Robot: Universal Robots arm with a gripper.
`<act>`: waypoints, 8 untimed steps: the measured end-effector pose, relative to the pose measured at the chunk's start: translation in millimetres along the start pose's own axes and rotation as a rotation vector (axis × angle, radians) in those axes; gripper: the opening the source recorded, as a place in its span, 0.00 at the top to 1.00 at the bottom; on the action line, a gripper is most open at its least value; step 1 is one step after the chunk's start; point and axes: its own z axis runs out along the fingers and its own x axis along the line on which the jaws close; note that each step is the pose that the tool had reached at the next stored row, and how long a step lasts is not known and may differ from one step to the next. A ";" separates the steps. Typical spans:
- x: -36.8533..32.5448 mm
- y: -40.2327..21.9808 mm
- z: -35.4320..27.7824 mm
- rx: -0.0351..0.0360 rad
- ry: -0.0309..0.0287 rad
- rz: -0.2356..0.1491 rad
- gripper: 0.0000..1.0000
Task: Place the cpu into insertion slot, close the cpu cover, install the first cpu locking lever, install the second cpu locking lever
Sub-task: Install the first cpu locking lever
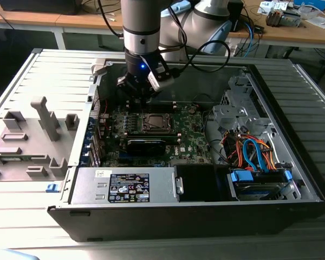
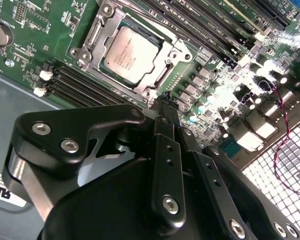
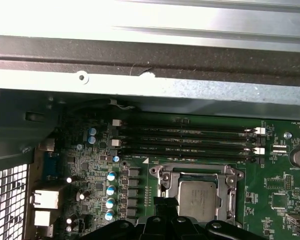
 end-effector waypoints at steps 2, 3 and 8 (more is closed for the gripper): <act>0.1 0.0 0.0 0.0000 0.0000 0.000 0.89; 0.1 0.0 0.0 0.0001 0.0000 0.000 0.89; 0.8 1.2 0.0 0.0001 0.0001 0.000 0.89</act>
